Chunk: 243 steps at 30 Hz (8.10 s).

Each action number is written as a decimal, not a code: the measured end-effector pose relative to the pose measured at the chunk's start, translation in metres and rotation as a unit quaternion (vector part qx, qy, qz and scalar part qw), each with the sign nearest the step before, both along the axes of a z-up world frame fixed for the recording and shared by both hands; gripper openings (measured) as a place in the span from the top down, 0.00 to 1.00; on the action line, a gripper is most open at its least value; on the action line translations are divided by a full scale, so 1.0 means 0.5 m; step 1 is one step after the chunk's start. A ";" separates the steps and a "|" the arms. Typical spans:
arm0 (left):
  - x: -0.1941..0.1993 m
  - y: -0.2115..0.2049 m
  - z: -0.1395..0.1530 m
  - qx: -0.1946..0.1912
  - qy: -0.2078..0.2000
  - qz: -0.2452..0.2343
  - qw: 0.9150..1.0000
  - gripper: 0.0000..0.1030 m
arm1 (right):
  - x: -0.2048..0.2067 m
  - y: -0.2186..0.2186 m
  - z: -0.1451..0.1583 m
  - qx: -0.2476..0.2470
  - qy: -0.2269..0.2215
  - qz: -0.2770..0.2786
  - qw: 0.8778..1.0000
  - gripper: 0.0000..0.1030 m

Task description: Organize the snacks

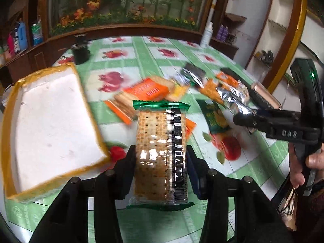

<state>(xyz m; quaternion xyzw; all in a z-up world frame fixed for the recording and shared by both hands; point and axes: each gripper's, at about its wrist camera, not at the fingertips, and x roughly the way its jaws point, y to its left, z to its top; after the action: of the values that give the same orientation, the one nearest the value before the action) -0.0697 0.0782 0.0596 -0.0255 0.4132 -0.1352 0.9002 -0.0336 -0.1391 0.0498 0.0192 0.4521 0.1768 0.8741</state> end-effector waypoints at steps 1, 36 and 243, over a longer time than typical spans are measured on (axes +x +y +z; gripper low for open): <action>0.000 0.010 0.006 0.000 -0.003 0.006 1.000 0.55 | 0.001 0.008 0.007 0.000 -0.003 0.006 1.000 0.42; 0.213 0.409 0.029 0.012 0.044 0.175 0.984 0.55 | 0.216 0.530 0.079 0.016 0.033 0.182 0.983 0.41; 0.094 -0.103 -0.072 0.040 0.027 0.005 0.999 0.39 | 0.078 0.055 -0.096 -0.094 -0.065 0.058 0.992 0.54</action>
<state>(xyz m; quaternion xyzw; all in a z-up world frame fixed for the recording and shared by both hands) -0.0229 0.0267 0.0238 0.0053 0.4424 -0.1131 0.8896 0.0054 -0.1116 0.0018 -0.1009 0.4091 0.1850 0.8878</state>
